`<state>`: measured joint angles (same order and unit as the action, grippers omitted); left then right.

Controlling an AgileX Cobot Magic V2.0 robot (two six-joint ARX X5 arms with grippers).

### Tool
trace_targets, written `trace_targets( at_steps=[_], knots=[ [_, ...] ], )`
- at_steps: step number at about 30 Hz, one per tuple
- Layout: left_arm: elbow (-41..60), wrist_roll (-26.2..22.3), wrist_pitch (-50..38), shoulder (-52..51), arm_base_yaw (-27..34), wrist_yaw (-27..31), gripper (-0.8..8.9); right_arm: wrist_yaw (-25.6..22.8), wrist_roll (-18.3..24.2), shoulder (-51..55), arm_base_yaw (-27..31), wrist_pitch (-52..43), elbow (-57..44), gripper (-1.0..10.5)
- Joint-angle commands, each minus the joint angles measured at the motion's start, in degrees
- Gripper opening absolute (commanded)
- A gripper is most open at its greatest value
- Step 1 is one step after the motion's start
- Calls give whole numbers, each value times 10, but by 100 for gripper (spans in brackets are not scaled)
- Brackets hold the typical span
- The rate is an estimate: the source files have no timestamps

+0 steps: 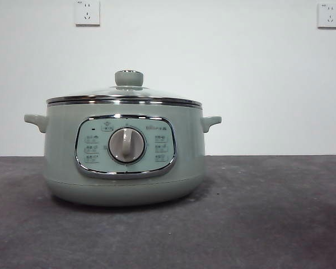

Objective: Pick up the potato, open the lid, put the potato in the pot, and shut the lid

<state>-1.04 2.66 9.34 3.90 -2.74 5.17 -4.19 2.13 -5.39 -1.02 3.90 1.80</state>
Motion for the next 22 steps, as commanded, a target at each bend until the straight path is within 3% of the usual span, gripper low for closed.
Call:
trace_targets(
  at_steps=[1, 11, 22],
  knots=[
    [5, 3, -1, 0, 2, -2, -3, 4, -6, 21, -2, 37, -10, 1],
    [5, 3, -1, 0, 2, -2, -3, 35, -6, 49, -10, 68, -10, 1],
    [5, 3, -1, 0, 2, -3, -3, 23, -6, 49, -12, 67, -10, 1]
  ],
)
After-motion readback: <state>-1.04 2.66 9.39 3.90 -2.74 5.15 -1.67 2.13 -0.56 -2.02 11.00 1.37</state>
